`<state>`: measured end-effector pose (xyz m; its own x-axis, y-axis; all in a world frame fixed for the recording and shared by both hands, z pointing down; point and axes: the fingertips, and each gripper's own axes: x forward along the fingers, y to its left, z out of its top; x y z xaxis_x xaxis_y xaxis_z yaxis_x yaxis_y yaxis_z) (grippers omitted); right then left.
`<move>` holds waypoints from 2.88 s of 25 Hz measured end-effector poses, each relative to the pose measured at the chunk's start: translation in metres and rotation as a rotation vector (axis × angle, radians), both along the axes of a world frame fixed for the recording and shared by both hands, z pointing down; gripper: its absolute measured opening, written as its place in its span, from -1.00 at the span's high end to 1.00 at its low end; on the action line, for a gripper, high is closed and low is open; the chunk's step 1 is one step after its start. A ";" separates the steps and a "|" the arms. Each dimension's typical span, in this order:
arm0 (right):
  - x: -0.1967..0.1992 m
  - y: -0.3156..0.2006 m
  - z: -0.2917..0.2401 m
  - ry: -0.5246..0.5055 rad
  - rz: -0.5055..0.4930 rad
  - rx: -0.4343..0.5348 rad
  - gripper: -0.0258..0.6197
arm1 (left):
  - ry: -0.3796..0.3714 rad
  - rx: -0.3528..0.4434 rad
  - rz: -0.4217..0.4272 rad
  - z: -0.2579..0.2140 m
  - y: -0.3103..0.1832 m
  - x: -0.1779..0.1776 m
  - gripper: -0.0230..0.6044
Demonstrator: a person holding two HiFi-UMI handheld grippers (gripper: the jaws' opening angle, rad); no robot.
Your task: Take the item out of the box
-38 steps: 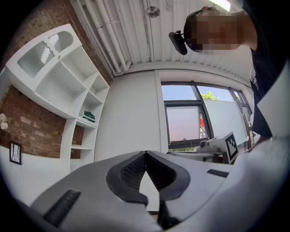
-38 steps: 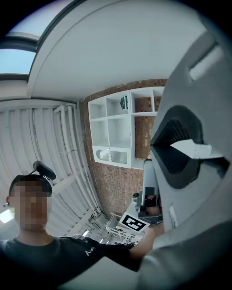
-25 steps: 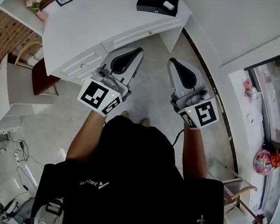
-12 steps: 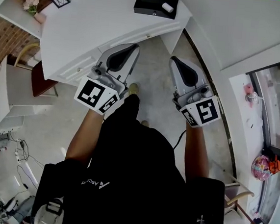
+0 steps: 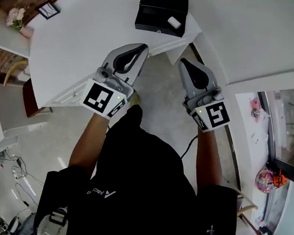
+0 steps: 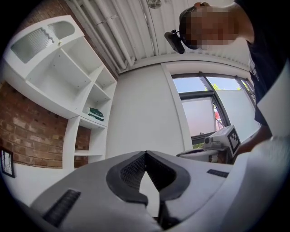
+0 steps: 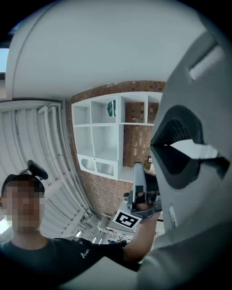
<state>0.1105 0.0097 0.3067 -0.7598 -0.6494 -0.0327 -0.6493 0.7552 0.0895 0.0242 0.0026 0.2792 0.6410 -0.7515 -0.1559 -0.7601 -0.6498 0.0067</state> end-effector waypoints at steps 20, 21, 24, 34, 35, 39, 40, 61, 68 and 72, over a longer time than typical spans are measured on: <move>-0.046 -0.265 0.112 0.419 0.087 -0.253 0.91 | 0.006 -0.078 0.076 0.054 -0.221 -0.049 0.93; -0.047 -0.272 0.120 0.454 0.080 -0.270 0.87 | 0.009 -0.082 0.075 0.057 -0.227 -0.049 0.93; -0.044 -0.290 0.147 0.561 0.069 -0.332 0.79 | 0.011 -0.090 0.071 0.065 -0.244 -0.049 0.93; -0.038 -0.325 0.231 0.871 -0.022 -0.580 0.46 | -0.004 -0.126 0.067 0.086 -0.269 -0.044 0.93; -0.037 -0.327 0.236 0.892 -0.025 -0.591 0.46 | -0.004 -0.133 0.067 0.089 -0.270 -0.044 0.93; -0.033 -0.333 0.254 0.973 -0.036 -0.643 0.41 | 0.025 -0.152 0.056 0.098 -0.274 -0.043 0.93; -0.032 -0.334 0.260 0.994 -0.037 -0.660 0.38 | 0.042 -0.155 0.050 0.100 -0.275 -0.044 0.93; -0.024 -0.338 0.296 1.161 -0.032 -0.703 0.41 | 0.043 -0.192 0.059 0.120 -0.280 -0.038 0.93; -0.015 -0.336 0.265 1.007 0.008 -0.648 0.41 | 0.012 -0.193 0.060 0.124 -0.280 -0.034 0.93; -0.020 -0.334 0.234 0.850 0.027 -0.596 0.41 | -0.030 -0.189 0.070 0.123 -0.281 -0.030 0.93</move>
